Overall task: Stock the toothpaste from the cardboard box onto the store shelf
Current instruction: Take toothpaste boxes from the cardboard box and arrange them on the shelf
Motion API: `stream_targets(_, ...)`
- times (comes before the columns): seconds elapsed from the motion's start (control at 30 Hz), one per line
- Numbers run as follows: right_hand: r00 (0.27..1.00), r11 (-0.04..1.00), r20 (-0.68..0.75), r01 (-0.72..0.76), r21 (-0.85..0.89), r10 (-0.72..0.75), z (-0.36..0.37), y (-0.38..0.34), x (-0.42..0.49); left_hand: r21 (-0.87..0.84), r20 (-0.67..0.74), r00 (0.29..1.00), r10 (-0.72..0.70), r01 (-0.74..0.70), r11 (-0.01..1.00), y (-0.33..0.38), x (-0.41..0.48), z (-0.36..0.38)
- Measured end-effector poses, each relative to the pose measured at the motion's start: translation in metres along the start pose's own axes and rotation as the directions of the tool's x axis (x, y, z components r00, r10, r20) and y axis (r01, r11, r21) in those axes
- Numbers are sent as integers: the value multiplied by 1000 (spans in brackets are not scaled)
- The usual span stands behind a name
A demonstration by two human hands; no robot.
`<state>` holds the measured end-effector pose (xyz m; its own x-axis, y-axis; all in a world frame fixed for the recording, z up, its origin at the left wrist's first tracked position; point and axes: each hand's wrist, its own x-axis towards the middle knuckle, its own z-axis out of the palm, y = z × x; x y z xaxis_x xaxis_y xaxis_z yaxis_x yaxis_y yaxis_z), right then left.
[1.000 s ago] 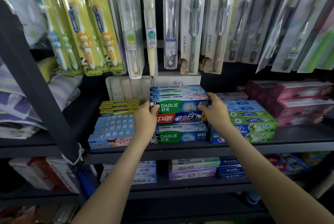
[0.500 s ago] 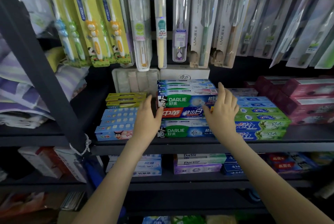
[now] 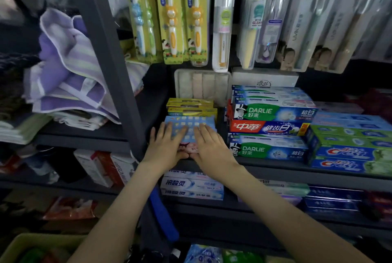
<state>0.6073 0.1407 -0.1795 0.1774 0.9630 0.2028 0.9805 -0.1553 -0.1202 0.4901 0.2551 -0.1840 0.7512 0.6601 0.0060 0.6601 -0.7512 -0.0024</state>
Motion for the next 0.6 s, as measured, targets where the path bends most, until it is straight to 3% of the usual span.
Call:
stream_targets(0.17,960,965,97,-261,-29,263,12,-13,18,-125,-9,996,92,-93,988,-11,10,5)
stream_targets(0.3,950,949,-6,-311,55,311,21,-13,14,-181,-11,993,120,-120,976,-14,17,9)
stream_targets(0.43,939,913,-64,-310,264,338,24,-12,14,-206,-2,990,140,-137,969,-17,18,7)
stream_targets(0.6,887,810,-19,-414,416,462,22,-19,7,-125,-75,988,138,-147,981,-14,10,6)
